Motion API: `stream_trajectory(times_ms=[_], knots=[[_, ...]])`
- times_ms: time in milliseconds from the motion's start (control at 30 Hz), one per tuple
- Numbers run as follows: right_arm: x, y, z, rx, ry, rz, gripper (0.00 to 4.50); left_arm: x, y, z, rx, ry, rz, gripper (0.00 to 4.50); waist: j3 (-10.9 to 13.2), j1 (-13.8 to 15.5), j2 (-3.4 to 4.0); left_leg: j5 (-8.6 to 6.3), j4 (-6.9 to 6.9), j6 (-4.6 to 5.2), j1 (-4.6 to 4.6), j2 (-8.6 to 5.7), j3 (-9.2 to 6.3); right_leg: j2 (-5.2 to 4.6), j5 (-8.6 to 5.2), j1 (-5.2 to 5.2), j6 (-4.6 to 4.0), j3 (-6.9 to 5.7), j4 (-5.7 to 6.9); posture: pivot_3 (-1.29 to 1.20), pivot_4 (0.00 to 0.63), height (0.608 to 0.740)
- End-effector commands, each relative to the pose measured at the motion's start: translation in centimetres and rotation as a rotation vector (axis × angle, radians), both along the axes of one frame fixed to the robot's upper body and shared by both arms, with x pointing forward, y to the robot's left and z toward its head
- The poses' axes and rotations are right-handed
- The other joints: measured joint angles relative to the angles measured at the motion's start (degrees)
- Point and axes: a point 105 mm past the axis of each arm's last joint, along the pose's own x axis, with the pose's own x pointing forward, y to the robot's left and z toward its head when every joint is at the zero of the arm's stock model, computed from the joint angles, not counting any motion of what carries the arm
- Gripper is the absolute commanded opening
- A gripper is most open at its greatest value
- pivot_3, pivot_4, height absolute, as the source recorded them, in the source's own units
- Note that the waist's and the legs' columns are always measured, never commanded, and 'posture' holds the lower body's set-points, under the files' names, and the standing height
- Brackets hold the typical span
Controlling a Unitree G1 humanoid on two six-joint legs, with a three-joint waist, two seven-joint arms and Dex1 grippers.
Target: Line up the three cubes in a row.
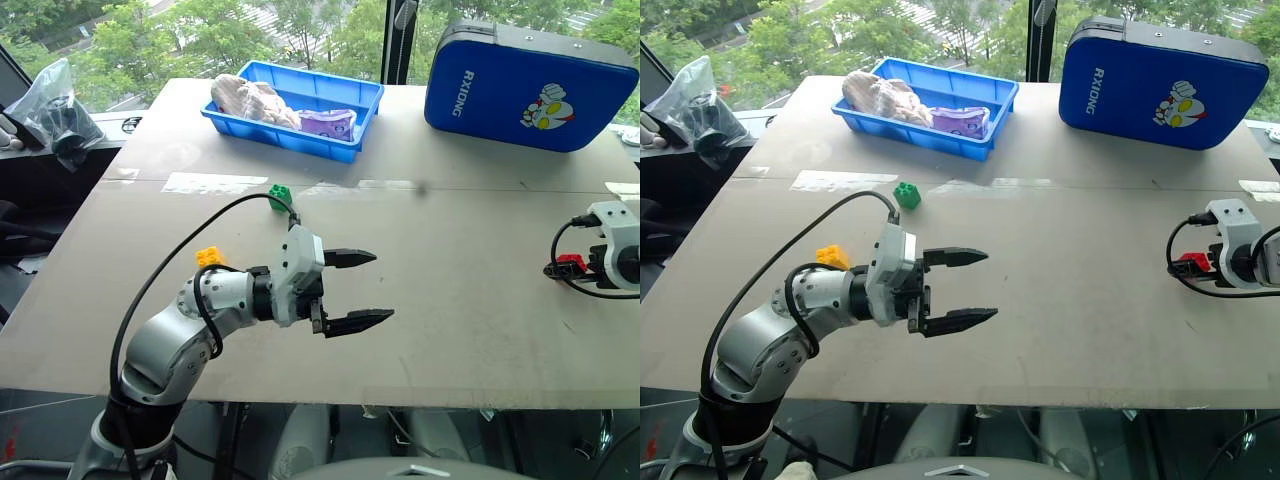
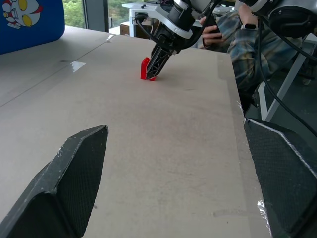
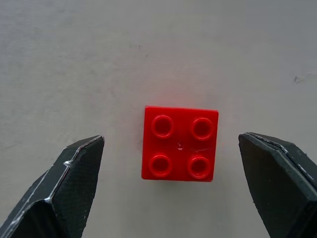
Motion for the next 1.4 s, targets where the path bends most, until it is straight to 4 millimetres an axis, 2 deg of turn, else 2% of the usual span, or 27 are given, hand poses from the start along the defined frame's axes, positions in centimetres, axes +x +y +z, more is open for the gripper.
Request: stream_trajectory(times_ms=[33,200,300,433,467,600,633,667,733,767,833,933,1067,1200,1400], knots=[[0.6,-0.6,1.4,-0.020,-0.059,-0.013,4.50,-0.6,0.0,0.7,-0.006,-0.050,-0.016,4.47,0.0,0.0,0.00,0.00,0.00,0.00,0.00,0.00,0.00,0.00,0.01,0.00,0.00,0.00,0.00,0.00,0.150,0.740],[0.8,-0.6,1.4,-0.020,-0.065,-0.018,4.50,-0.7,0.1,0.3,-0.005,-0.048,-0.011,4.47,0.0,0.0,0.00,0.00,0.00,0.00,0.00,0.00,0.01,0.00,0.03,0.00,-0.04,0.02,0.00,0.00,0.150,0.740],[0.9,-0.4,1.3,-0.007,-0.064,-0.009,3.38,-0.7,0.1,0.1,-0.005,-0.048,-0.008,4.50,0.0,0.0,0.00,0.00,0.00,0.00,0.01,0.00,0.02,0.00,0.02,0.00,-0.02,0.02,0.00,0.00,0.150,0.740],[0.9,-0.1,1.0,0.005,-0.055,0.002,1.58,-0.6,0.3,-0.3,-0.002,-0.045,-0.003,4.50,0.0,0.0,0.00,0.00,0.00,0.00,0.01,0.00,0.02,0.01,0.03,0.00,-0.02,0.03,0.00,0.00,0.150,0.740],[0.9,0.0,1.0,0.006,-0.054,0.006,1.30,-0.6,0.4,-0.4,-0.001,-0.044,-0.002,4.50,0.0,0.0,0.00,0.00,0.00,0.00,0.02,0.00,0.03,0.01,0.03,0.00,-0.03,0.03,0.00,0.00,0.150,0.740],[1.1,0.9,1.1,0.008,-0.077,0.076,1.31,-0.5,0.9,-0.9,0.003,-0.036,0.014,4.50,0.0,0.0,0.00,0.00,0.00,0.00,0.03,0.00,0.05,0.01,0.03,0.00,-0.03,0.06,0.00,0.00,0.150,0.740],[1.4,2.2,1.9,0.017,-0.135,0.170,1.31,-0.4,1.4,-1.2,0.006,-0.031,0.030,4.50,0.0,-0.1,0.00,0.00,0.00,0.00,0.03,0.01,0.05,0.01,0.03,0.00,-0.02,0.06,0.00,0.00,0.150,0.740],[1.8,4.5,3.1,0.025,-0.234,0.318,1.31,-0.5,2.0,-1.7,0.017,-0.024,0.053,4.50,0.0,-0.1,0.00,0.00,0.00,0.00,0.04,0.01,0.05,0.01,0.02,0.00,-0.01,0.06,0.00,0.00,0.150,0.740],[1.5,8.2,4.8,0.008,-0.360,0.589,1.31,-0.6,2.9,-2.5,0.041,-0.020,0.088,4.50,0.0,-0.5,0.04,0.00,-0.03,0.00,0.06,0.07,0.06,0.06,0.00,-0.02,0.02,0.10,0.00,0.00,0.150,0.740],[0.6,9.9,4.8,-0.018,-0.360,0.735,1.31,-0.6,3.3,-2.9,0.045,-0.024,0.114,4.50,0.0,-0.6,0.08,-0.01,-0.04,0.00,0.08,0.10,0.08,0.11,-0.01,-0.04,0.05,0.13,0.00,0.00,0.150,0.740],[-0.6,12.0,3.9,-0.103,-0.323,0.970,1.31,-1.2,4.2,-3.8,0.070,-0.001,0.143,4.50,0.0,-0.8,0.08,-0.01,-0.06,0.00,0.06,0.20,0.08,0.19,-0.02,-0.09,0.06,0.12,0.00,0.00,0.150,0.740],[-0.3,15.4,3.3,-0.181,-0.300,1.231,1.31,-2.1,5.3,-4.4,0.097,0.010,0.175,4.50,0.1,-1.3,0.04,-0.02,-0.05,-0.01,0.11,0.28,0.07,0.21,-0.04,-0.08,0.02,0.08,0.00,0.00,0.150,0.740],[0.6,17.5,3.1,-0.207,-0.255,1.340,1.31,-2.5,5.6,-4.2,0.096,0.016,0.181,4.50,0.1,-1.3,-0.01,-0.01,0.02,-0.01,0.13,0.29,0.10,0.19,-0.07,-0.08,-0.29,0.11,0.01,0.00,0.150,0.740],[2.2,20.3,2.2,-0.272,-0.184,1.436,1.31,-2.6,5.2,-2.9,0.090,0.009,0.174,4.50,0.1,-1.3,-0.05,-0.01,0.08,-0.02,0.09,0.27,0.11,0.14,-0.03,-0.08,-0.28,0.15,0.02,0.00,0.150,0.740],[3.5,21.0,2.0,-0.286,-0.148,1.469,1.31,-2.3,5.5,-1.7,0.093,0.023,0.188,4.50,0.1,-0.7,-0.06,-0.01,0.02,-0.03,0.00,0.21,0.03,0.09,0.20,-0.09,-0.33,0.09,0.00,0.00,0.150,0.740]])
